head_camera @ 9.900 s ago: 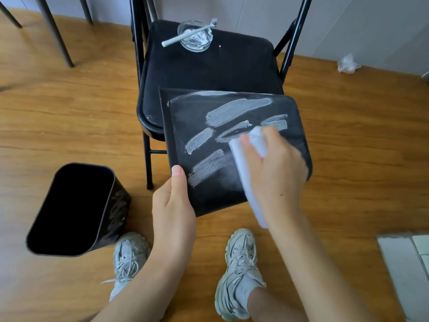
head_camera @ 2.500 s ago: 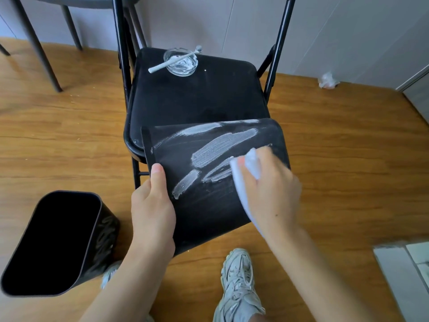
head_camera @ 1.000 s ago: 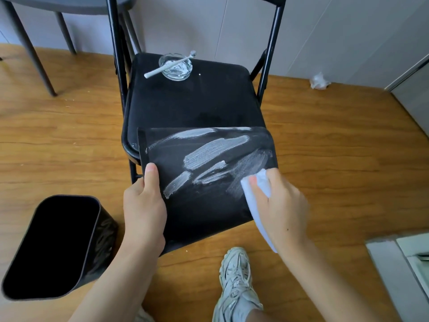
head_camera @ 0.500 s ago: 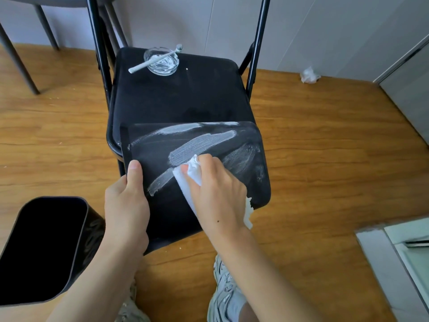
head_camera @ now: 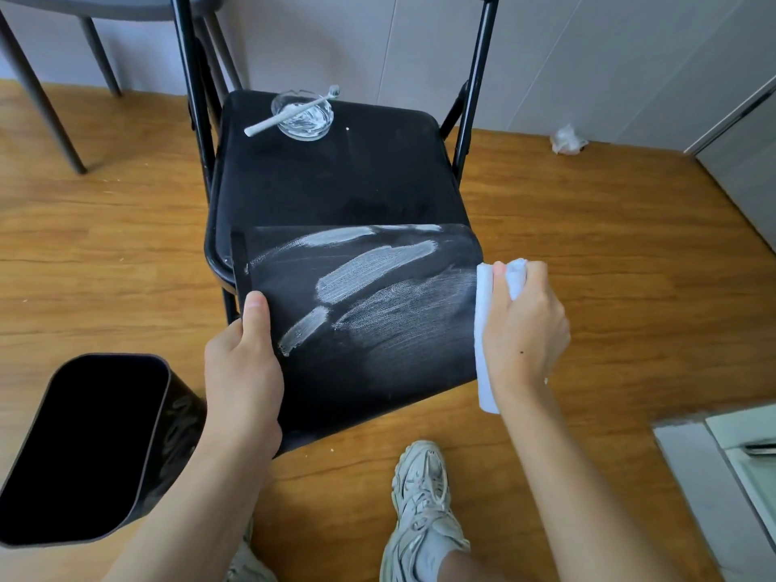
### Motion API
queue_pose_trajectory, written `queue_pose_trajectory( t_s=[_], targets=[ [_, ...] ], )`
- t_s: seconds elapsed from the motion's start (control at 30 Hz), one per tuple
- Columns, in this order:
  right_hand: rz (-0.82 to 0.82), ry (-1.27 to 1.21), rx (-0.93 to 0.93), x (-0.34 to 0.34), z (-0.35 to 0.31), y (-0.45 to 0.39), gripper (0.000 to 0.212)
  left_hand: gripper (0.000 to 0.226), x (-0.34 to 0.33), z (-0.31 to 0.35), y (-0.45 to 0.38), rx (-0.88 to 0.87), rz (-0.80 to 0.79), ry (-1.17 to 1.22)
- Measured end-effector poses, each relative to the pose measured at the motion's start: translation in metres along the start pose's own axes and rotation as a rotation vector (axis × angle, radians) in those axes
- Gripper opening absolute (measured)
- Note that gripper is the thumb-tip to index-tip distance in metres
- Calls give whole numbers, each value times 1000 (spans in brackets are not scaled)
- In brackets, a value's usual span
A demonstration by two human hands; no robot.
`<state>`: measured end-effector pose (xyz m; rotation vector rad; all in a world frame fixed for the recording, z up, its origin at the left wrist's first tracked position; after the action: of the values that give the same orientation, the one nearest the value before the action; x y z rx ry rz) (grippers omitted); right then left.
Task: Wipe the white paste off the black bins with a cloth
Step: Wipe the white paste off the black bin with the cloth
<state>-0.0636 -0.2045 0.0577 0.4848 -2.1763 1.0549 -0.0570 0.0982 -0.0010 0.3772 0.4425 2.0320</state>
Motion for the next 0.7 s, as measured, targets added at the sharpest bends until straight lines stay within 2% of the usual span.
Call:
queue_pose_trajectory(
  t_s=[0.17, 0.43, 0.6, 0.7],
  targets=[
    [-21, 29, -6, 0, -19, 10, 23, 42, -1, 1, 2, -5, 4, -14],
    [-93, -57, 377, -3, -121, 79, 27, 43, -1, -1, 8, 13, 20, -19],
    [-160, -81, 500, -6, -130, 92, 32, 51, -1, -2, 12, 47, 11, -20],
    [-124, -83, 458, -3, -114, 75, 30, 48, 0, -2, 12, 59, 15, -4]
  ],
)
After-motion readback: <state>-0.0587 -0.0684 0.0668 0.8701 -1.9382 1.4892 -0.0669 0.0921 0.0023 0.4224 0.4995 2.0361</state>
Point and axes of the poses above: each hand's wrist, its own y-axis away from the middle knuckle, its own x-axis out of the back of the hand, z = x × y, the point moved 8 cm from there along -y, towards the middle knuckle, and after that the axes turned 6 degrees about z, right-handed, at the moved point
